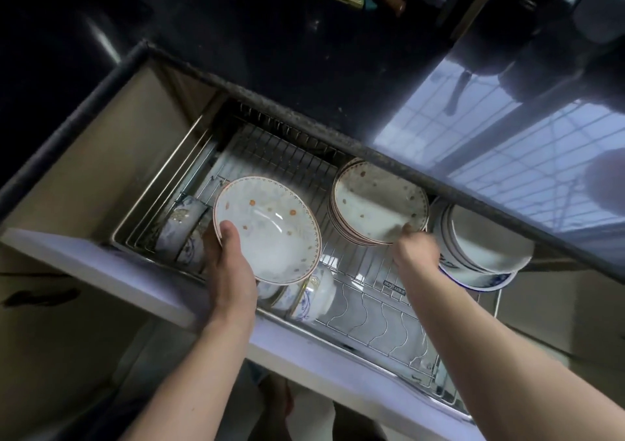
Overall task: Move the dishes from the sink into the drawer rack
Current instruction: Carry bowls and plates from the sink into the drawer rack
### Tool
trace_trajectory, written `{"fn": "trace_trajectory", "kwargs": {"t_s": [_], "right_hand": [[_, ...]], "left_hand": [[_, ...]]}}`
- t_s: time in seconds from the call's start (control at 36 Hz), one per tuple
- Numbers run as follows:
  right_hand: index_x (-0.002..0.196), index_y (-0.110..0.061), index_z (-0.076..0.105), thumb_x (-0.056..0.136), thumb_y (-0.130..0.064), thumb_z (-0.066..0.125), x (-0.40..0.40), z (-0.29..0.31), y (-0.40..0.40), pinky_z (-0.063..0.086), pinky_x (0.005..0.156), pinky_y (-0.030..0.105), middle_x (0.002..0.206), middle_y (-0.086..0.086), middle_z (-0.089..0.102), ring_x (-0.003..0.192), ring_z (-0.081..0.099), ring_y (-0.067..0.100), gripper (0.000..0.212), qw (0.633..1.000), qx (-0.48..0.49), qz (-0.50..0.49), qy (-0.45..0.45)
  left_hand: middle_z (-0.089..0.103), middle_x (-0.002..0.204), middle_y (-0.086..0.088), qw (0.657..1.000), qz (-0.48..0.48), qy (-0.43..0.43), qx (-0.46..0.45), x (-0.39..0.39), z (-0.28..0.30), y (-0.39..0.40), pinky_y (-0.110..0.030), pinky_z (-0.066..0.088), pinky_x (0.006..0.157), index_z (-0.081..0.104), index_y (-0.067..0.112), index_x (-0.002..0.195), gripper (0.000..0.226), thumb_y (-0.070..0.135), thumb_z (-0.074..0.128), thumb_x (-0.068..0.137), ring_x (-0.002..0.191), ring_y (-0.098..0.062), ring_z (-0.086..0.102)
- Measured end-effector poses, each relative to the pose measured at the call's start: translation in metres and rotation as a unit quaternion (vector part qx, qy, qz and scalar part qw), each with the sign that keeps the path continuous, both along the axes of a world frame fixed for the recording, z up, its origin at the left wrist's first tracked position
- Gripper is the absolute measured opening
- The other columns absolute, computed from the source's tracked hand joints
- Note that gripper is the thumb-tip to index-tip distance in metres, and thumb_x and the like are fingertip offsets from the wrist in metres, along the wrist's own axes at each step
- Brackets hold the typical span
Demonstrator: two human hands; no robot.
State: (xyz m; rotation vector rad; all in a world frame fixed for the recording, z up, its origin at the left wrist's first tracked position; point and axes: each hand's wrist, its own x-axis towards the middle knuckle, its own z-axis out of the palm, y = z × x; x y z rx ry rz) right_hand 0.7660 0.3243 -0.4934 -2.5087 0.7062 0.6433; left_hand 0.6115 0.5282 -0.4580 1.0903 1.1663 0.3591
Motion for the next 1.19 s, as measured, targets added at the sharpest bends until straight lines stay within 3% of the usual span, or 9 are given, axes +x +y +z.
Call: {"fn": "trace_trajectory", "kwargs": {"t_s": [0.19, 0.33, 0.47, 0.67, 0.78, 0.89, 1.0, 1.08, 1.19], "right_hand": [[0.096, -0.004, 0.073, 0.080, -0.068, 0.018, 0.014, -0.050, -0.019, 0.058, 0.089, 0.047, 0.096, 0.020, 0.075, 0.092, 0.073, 0.037, 0.086, 0.998, 0.009, -0.070, 0.007], [0.117, 0.002, 0.067, 0.106, -0.049, 0.025, 0.006, -0.010, 0.006, 0.047, 0.097, 0.039, 0.120, 0.023, 0.069, 0.117, 0.064, 0.038, 0.068, 0.999, -0.017, -0.036, 0.024], [0.133, 0.003, 0.057, 0.108, -0.050, 0.029, 0.007, -0.009, 0.009, 0.043, 0.103, 0.040, 0.137, 0.025, 0.060, 0.130, 0.055, 0.038, 0.065, 0.998, -0.022, -0.052, 0.039], [0.094, -0.005, 0.066, 0.091, -0.074, 0.023, -0.017, -0.013, 0.002, 0.059, 0.085, 0.049, 0.078, 0.015, 0.070, 0.078, 0.072, 0.035, 0.081, 0.988, 0.073, -0.137, 0.009], [0.103, -0.006, 0.061, 0.101, -0.061, 0.035, -0.063, 0.017, 0.005, 0.051, 0.061, 0.032, 0.070, 0.006, 0.060, 0.053, 0.060, 0.023, 0.061, 0.957, 0.251, -0.130, 0.064], [0.115, -0.006, 0.059, 0.108, -0.044, 0.041, -0.102, 0.052, 0.019, 0.052, 0.055, 0.033, 0.078, 0.012, 0.067, 0.059, 0.062, 0.027, 0.043, 0.900, 0.404, -0.031, 0.159], [0.118, -0.002, 0.053, 0.099, -0.008, 0.040, -0.119, 0.059, 0.018, 0.049, 0.054, 0.036, 0.081, 0.017, 0.060, 0.058, 0.053, 0.026, 0.024, 0.921, 0.369, -0.025, 0.120], [0.109, 0.002, 0.052, 0.095, -0.003, 0.039, -0.119, 0.065, 0.008, 0.041, 0.051, 0.036, 0.069, 0.017, 0.054, 0.053, 0.049, 0.024, 0.019, 0.942, 0.324, -0.040, 0.083], [0.096, 0.001, 0.050, 0.096, -0.001, 0.038, -0.097, 0.072, -0.011, 0.030, 0.037, 0.021, 0.063, 0.015, 0.049, 0.042, 0.040, 0.018, 0.012, 0.964, 0.258, -0.061, 0.023]], "left_hand": [[0.052, 0.135, 0.008, 0.999, 0.006, -0.022, -0.022, 0.001, 0.001, 0.001, -0.017, 0.045, 0.078, 0.040, 0.032, 0.153, 0.045, 0.043, 0.038, 0.109, 0.102, 0.008, 0.054], [0.058, 0.123, 0.018, 0.998, -0.003, -0.033, -0.046, 0.001, 0.001, 0.001, -0.020, 0.048, 0.077, 0.043, 0.036, 0.149, 0.042, 0.045, 0.039, 0.108, 0.101, 0.008, 0.056], [0.059, 0.143, 0.007, 0.997, -0.020, -0.036, -0.072, -0.002, -0.004, 0.003, -0.049, 0.049, 0.107, 0.049, 0.044, 0.145, 0.056, 0.064, 0.047, 0.092, 0.128, -0.017, 0.059], [0.061, 0.140, 0.008, 0.995, -0.039, -0.024, -0.092, -0.003, -0.006, 0.004, -0.049, 0.050, 0.105, 0.052, 0.044, 0.142, 0.053, 0.065, 0.047, 0.093, 0.127, -0.018, 0.060], [0.065, 0.136, 0.007, 0.991, -0.069, -0.012, -0.117, -0.001, -0.003, 0.002, -0.041, 0.053, 0.097, 0.054, 0.041, 0.142, 0.048, 0.062, 0.045, 0.100, 0.124, -0.018, 0.062], [0.066, 0.136, 0.008, 0.982, -0.143, -0.004, -0.123, -0.003, -0.002, -0.002, -0.048, 0.046, 0.111, 0.059, 0.037, 0.140, 0.057, 0.069, 0.051, 0.093, 0.127, -0.017, 0.060], [0.071, 0.129, 0.007, 0.959, -0.240, -0.014, -0.151, -0.004, 0.003, -0.008, -0.041, 0.049, 0.106, 0.064, 0.030, 0.133, 0.049, 0.061, 0.050, 0.097, 0.122, -0.014, 0.065], [0.072, 0.127, 0.006, 0.941, -0.299, -0.018, -0.154, -0.006, 0.009, -0.011, -0.044, 0.053, 0.100, 0.063, 0.035, 0.134, 0.061, 0.074, 0.053, 0.088, 0.119, -0.017, 0.067], [0.074, 0.122, 0.005, 0.945, -0.312, -0.025, -0.090, -0.002, 0.015, -0.015, -0.027, 0.059, 0.080, 0.059, 0.032, 0.137, 0.059, 0.063, 0.035, 0.093, 0.110, -0.013, 0.071]]}}
